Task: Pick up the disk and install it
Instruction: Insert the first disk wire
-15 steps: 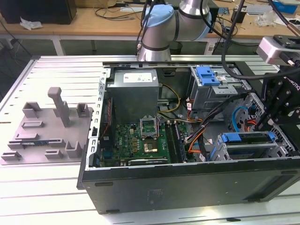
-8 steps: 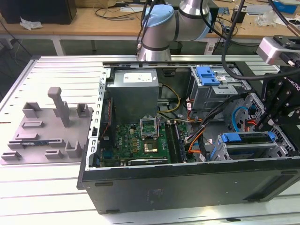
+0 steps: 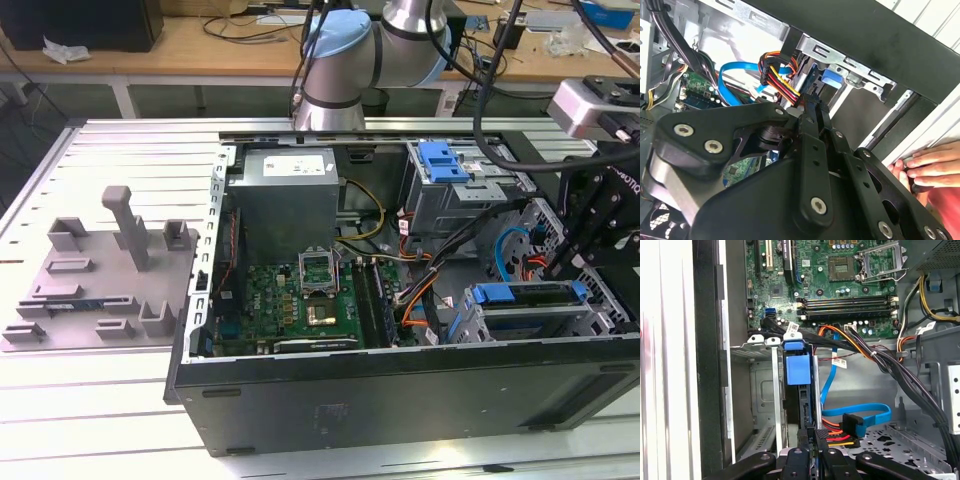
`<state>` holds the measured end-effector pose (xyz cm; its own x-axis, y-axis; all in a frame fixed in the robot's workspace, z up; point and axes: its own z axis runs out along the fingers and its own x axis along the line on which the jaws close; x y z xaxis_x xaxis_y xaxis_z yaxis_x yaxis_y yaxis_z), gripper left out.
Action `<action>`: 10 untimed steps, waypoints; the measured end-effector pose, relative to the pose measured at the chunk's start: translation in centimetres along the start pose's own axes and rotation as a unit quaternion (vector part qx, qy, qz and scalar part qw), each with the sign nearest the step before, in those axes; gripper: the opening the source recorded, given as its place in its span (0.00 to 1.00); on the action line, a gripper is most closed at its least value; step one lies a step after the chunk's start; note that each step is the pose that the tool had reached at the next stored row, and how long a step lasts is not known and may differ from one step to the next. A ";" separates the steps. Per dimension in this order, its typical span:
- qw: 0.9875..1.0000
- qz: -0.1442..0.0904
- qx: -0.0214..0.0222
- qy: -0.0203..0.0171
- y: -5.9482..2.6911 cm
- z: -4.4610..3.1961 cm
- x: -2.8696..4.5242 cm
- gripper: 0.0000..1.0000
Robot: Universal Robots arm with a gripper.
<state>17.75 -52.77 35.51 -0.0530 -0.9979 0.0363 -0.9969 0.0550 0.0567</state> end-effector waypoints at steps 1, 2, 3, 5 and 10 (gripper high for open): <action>1.000 -0.004 0.000 0.000 0.00 0.01 -0.01 0.17; 1.000 -0.007 0.000 0.000 0.00 0.02 -0.01 0.17; 1.000 -0.009 0.000 0.000 0.01 0.02 -0.02 0.17; 1.000 -0.014 0.000 0.001 0.07 0.02 -0.03 0.17; 1.000 -0.020 0.001 0.001 0.12 0.03 -0.04 0.17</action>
<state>17.64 -52.73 35.49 -0.0136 -0.9992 0.0363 -0.9983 0.0157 0.0567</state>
